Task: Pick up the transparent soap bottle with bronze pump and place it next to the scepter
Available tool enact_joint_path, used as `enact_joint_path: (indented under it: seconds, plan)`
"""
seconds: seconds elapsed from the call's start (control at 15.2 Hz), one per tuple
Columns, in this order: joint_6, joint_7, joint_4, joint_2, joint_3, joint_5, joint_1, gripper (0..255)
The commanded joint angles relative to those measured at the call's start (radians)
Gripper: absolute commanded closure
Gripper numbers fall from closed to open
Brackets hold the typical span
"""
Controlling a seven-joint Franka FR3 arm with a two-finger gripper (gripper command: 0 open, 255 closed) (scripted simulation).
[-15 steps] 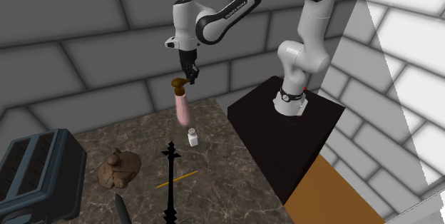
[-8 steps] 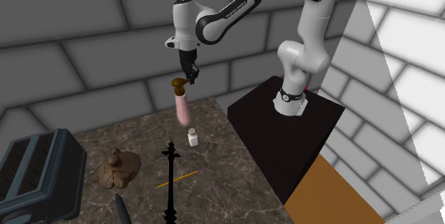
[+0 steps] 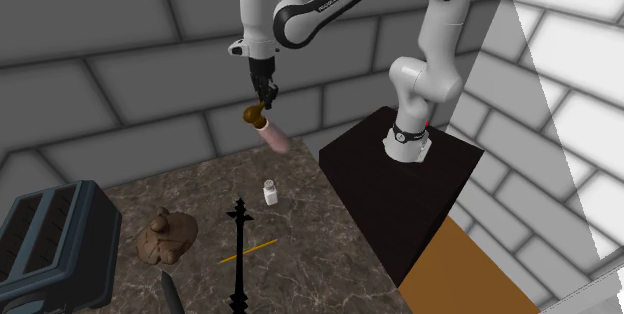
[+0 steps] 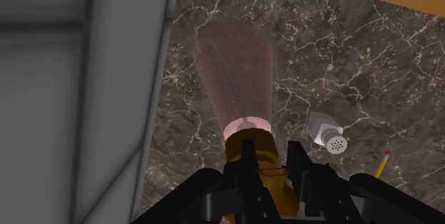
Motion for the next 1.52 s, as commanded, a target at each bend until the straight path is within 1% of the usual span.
enact_joint_path:
  seconds: [0.0,0.73,1.45]
  plan:
    - [-0.028,0.006,0.018,-0.011,0.002,-0.007,0.001,255]
    - [-0.174,0.02,0.136,-0.044,0.01,-0.022,0.004,255]
    - [-0.322,0.022,0.282,-0.046,0.015,-0.022,0.007,255]
